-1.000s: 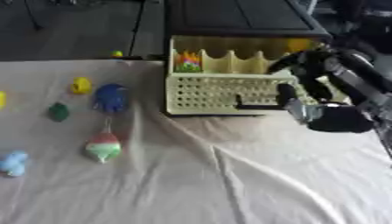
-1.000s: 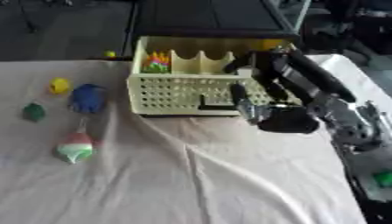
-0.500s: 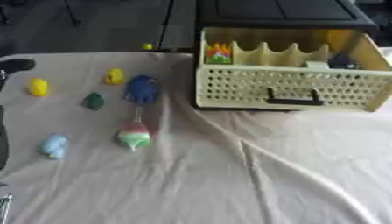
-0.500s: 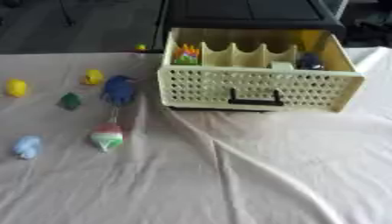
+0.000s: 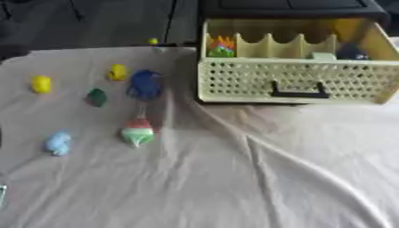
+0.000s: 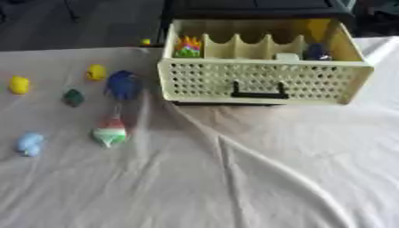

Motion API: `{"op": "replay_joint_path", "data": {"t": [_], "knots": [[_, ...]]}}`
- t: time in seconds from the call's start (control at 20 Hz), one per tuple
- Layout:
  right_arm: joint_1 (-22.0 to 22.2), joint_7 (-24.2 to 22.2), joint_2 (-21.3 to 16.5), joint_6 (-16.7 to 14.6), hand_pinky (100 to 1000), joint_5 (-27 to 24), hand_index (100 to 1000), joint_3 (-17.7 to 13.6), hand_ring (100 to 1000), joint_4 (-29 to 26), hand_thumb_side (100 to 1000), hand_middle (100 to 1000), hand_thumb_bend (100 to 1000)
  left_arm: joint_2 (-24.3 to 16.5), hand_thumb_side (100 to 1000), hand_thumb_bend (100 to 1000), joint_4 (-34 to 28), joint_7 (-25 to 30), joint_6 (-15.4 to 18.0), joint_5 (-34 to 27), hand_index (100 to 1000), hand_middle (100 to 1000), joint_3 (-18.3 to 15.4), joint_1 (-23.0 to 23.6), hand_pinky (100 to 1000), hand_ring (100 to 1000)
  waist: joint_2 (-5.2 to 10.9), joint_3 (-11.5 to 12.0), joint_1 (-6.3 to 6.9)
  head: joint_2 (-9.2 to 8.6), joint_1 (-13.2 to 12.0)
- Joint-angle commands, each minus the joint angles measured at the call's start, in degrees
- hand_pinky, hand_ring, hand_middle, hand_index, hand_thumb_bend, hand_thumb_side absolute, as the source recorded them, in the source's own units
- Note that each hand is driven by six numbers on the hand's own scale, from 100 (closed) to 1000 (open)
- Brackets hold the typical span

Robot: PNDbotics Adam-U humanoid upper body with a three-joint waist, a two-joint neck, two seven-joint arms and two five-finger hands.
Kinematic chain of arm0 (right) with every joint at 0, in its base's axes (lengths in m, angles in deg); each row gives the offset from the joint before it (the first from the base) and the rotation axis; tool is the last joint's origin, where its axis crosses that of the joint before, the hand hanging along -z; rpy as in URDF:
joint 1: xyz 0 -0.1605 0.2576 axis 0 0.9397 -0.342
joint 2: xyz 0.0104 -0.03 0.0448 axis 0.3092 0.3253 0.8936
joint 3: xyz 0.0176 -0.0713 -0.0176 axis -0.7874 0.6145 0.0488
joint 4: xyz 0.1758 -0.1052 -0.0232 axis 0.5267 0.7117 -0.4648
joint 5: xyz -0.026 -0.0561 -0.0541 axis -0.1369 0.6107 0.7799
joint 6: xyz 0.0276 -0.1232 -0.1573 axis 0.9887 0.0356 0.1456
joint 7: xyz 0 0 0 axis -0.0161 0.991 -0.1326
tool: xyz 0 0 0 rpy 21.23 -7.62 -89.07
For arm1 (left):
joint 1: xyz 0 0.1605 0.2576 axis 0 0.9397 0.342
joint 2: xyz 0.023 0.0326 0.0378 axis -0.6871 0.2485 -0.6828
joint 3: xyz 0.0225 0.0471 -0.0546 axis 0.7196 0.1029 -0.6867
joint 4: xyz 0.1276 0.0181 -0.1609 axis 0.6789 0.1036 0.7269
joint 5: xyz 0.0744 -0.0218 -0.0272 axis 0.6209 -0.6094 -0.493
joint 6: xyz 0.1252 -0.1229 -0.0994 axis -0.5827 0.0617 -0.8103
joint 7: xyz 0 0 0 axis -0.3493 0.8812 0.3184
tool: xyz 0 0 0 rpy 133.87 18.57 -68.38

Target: Pick up objects from table and place into drawer.

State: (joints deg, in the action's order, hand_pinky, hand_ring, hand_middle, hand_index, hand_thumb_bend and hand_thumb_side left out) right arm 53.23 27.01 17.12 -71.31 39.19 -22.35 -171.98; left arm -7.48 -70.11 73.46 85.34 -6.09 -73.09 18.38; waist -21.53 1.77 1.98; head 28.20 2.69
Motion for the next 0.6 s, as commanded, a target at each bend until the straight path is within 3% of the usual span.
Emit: {"op": "replay_joint_path", "data": {"t": [0.05, 0.2, 0.3, 0.6], "knots": [[1.4, 2.0, -0.5, -3.6, 417, 2.4, 810, 0.6, 429, -1.2, 741, 432, 100, -8.4, 640, 100, -0.8, -0.1, -2.0, 7.2, 986, 813, -0.6, -0.5, 747, 834, 1.65, -0.3, 0.1, 1.11, -0.4], [2.9, 3.4, -0.3, -4.9, 414, 4.0, 808, 0.9, 423, -1.2, 732, 428, 100, -16.1, 600, 131, -0.8, 3.1, -3.2, 15.6, 1000, 845, 0.8, -1.0, 761, 848, 2.07, -0.9, 0.41, 1.73, -0.6], [3.5, 4.2, -0.3, -5.5, 410, 4.7, 805, 1.2, 421, -1.2, 726, 427, 100, -20.6, 624, 160, -0.8, 7.6, -3.6, 20.0, 1000, 873, 2.5, -1.5, 779, 867, 2.43, -1.3, 0.57, 2.11, -0.7], [4.1, 5.7, -1.0, -6.8, 403, 4.9, 798, 1.7, 416, -1.2, 714, 424, 100, -29.8, 796, 138, -0.5, 22.5, -4.5, 24.0, 1000, 881, 6.6, -2.8, 783, 876, 3.21, -2.8, 1.2, 3.13, -1.6]]}}
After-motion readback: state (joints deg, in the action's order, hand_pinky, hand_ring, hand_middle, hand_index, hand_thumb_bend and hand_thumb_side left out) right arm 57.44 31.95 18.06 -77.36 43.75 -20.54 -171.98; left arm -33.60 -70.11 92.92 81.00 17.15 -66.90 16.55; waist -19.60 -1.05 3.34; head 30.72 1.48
